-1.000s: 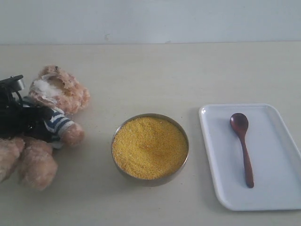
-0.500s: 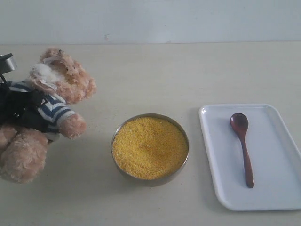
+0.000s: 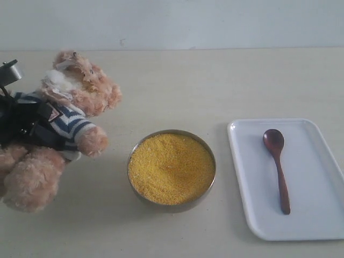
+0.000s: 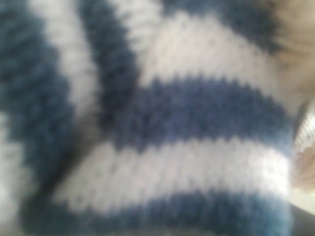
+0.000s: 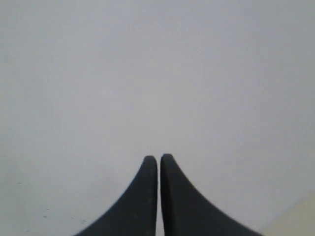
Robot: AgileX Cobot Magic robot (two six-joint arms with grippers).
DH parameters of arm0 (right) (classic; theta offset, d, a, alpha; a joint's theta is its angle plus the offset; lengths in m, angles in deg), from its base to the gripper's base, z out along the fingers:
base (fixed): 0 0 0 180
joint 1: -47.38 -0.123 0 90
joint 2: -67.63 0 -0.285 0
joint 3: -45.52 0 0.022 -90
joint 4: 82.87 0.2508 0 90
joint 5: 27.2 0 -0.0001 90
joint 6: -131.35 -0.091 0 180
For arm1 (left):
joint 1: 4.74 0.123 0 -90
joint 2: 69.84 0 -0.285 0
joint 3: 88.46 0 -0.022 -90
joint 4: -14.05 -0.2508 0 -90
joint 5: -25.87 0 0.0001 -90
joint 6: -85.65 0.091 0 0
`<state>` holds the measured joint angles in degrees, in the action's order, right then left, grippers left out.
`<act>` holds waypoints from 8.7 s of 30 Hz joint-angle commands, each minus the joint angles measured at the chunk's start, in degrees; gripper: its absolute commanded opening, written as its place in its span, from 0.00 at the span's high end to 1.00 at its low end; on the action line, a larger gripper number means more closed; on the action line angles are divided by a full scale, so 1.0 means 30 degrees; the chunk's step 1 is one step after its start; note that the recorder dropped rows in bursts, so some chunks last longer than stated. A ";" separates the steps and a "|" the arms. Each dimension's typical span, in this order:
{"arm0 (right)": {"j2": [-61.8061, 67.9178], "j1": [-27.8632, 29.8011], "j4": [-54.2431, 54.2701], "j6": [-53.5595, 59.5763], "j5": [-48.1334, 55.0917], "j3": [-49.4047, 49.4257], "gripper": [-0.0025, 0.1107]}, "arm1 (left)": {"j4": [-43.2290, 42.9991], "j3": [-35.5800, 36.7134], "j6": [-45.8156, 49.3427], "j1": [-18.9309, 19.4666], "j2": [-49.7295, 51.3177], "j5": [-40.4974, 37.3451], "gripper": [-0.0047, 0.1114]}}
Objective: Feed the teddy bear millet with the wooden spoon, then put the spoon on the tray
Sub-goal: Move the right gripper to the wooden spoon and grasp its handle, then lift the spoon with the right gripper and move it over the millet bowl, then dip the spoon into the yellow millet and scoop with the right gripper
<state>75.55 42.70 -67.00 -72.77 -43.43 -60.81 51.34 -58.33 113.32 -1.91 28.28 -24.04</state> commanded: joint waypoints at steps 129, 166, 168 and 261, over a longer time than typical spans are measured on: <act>3.3686 -2.4378 -2.5612 0.1010 2.8731 -1.5803 0.98 | 0.0906 0.0032 0.0589 -0.0067 -0.0228 0.1836 0.93; 3.3720 -2.2856 -2.6356 0.3822 2.8731 -1.5213 0.98 | 0.0906 0.0032 0.0661 -0.0067 -0.0228 0.1845 0.93; 3.3720 -2.2856 -2.6181 0.4104 2.8731 -1.5213 0.98 | 0.0906 0.0032 0.0661 -0.0067 -0.0228 0.1845 0.93; 3.3687 -1.7425 -1.0919 1.1744 2.8731 -2.0615 0.98 | 0.1401 0.0032 0.1140 -0.0067 -0.0228 0.1844 0.93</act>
<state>176.89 -11.93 -103.46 -38.20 42.13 -122.29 54.39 -58.33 116.33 -1.91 28.28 -18.40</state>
